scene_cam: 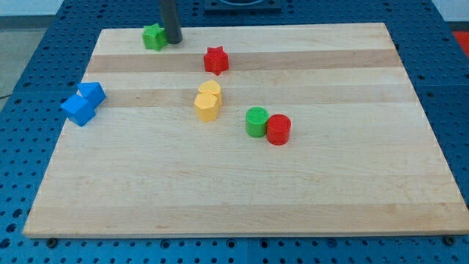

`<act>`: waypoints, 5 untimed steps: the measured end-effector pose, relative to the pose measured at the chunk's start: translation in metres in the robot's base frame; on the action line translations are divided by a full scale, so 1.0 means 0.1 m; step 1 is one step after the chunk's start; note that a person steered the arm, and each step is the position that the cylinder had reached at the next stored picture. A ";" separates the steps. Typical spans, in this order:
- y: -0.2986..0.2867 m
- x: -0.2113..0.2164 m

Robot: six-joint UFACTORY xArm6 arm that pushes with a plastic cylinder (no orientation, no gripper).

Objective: Slide the green star towards top left

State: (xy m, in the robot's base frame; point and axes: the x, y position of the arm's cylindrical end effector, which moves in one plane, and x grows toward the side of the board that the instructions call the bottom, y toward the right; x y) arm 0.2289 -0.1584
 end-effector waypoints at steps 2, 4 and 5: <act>-0.32 0.08; -0.49 0.08; -0.14 0.32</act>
